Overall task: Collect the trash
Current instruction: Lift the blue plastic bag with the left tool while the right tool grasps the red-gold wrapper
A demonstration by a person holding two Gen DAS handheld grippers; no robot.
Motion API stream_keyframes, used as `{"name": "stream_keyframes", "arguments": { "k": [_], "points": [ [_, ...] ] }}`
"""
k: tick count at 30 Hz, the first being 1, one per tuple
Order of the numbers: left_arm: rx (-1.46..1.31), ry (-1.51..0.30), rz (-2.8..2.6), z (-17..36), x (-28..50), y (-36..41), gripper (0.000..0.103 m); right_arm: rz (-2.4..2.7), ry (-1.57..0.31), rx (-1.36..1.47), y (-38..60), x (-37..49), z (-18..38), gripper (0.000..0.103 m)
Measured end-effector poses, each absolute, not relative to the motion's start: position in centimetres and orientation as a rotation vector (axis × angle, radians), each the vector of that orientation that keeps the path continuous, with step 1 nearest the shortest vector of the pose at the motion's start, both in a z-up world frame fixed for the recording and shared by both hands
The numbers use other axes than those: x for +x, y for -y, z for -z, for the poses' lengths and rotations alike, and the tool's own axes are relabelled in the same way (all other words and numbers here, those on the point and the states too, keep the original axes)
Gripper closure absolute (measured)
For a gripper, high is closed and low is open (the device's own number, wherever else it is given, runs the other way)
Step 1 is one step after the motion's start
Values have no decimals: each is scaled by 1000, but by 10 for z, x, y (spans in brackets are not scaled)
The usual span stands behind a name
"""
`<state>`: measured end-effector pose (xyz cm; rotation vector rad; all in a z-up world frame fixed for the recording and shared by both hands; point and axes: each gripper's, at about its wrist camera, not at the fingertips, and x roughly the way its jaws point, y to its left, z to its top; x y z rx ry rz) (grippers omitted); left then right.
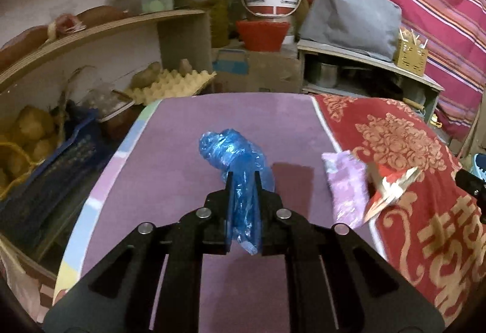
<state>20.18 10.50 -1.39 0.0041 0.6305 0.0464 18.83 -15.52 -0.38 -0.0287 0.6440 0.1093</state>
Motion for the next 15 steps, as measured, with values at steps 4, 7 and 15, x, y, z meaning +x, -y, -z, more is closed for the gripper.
{"name": "stream_keyframes", "arguments": {
  "k": [4, 7, 15],
  "points": [
    [14, -623, -67, 14, 184, -122, 94, -153, -637, -72, 120, 186, 2, 5],
    [2, -617, -76, 14, 179, -133, 94, -163, -651, -103, 99, 191, 7, 5],
    [-3, -637, -99, 21, 187, -147, 94, -170, -704, -134, 69, 218, 23, 5]
  ]
}}
